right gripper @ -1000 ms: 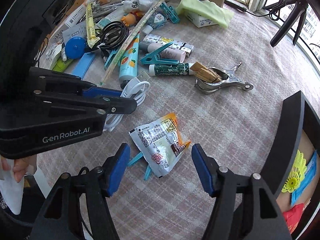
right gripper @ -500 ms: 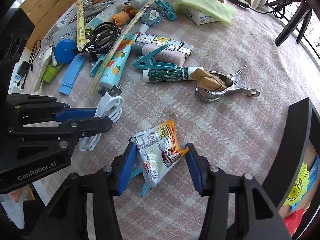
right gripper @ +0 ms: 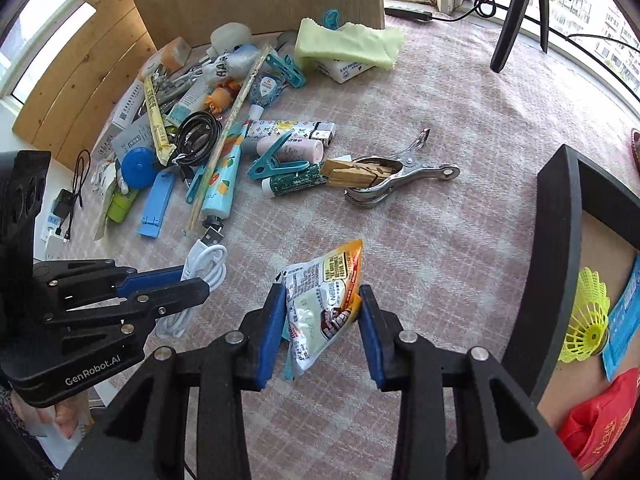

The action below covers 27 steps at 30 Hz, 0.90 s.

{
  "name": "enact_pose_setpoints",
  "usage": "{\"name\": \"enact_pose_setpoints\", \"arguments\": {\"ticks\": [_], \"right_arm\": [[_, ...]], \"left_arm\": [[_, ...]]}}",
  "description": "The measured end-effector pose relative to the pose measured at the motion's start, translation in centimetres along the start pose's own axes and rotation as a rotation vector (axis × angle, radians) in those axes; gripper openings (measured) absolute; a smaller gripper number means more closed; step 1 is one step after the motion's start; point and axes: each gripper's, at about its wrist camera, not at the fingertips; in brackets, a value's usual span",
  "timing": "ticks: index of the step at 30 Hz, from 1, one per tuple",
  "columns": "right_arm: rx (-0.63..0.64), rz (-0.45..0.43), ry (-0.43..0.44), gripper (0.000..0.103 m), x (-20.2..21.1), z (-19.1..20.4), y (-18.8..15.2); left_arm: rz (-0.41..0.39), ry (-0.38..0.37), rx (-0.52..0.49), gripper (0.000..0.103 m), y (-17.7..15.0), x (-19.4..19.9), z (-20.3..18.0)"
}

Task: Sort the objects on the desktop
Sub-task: 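Carry cable and snack packet into the tray and open both grippers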

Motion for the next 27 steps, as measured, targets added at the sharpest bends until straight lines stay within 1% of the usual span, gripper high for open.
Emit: {"name": "enact_pose_setpoints", "arguments": {"ticks": [2,4,5,8,11,13,15,17,19,23,27], "right_arm": [[-0.03,-0.036,0.001,0.035,2.4,-1.4,-0.9],[-0.066,-0.079,-0.001,0.035,4.1,-1.7,-2.9],[-0.086,-0.099,-0.005,0.035,5.3,-2.5,-3.5],[-0.164,-0.163,-0.027,0.035,8.1,-4.6,-6.4],[-0.231,-0.206,-0.084,0.035,11.0,-7.4,-8.7],[-0.273,-0.225,-0.105,0.035,12.9,-9.2,-10.6],[-0.298,-0.24,-0.144,0.035,14.6,-10.7,-12.4],[-0.324,-0.251,-0.182,0.035,15.9,-12.0,-14.1],[-0.357,-0.259,-0.2,0.035,17.1,-13.4,-15.6],[-0.406,-0.281,-0.218,0.035,18.9,-15.4,-17.8],[-0.427,-0.298,-0.229,0.035,20.1,-16.4,-19.1]], "left_arm": [[-0.014,-0.004,-0.004,0.013,0.1,0.7,-0.6],[-0.024,-0.021,-0.011,0.013,0.1,1.3,-1.5],[-0.028,-0.028,-0.018,0.013,0.1,1.6,-2.1],[-0.04,-0.051,-0.053,0.013,-0.2,2.4,-5.0],[-0.043,-0.086,-0.106,0.013,-0.4,2.9,-8.5],[-0.048,-0.105,-0.151,0.013,-0.7,3.2,-11.1],[-0.054,-0.116,-0.198,0.013,-1.1,3.6,-13.9],[-0.059,-0.131,-0.241,0.013,-1.6,3.9,-16.4],[-0.056,-0.149,-0.283,0.013,-2.2,4.3,-18.5],[-0.06,-0.17,-0.346,0.013,-3.3,5.1,-22.1],[-0.065,-0.185,-0.398,0.013,-4.4,6.0,-25.1]]}}
Point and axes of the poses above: each gripper's, at about its wrist camera, not at the fingertips, and x roughly against the way its jaws point, z to its left, y to its top, and after that the axes turned 12 degrees about y, right-handed
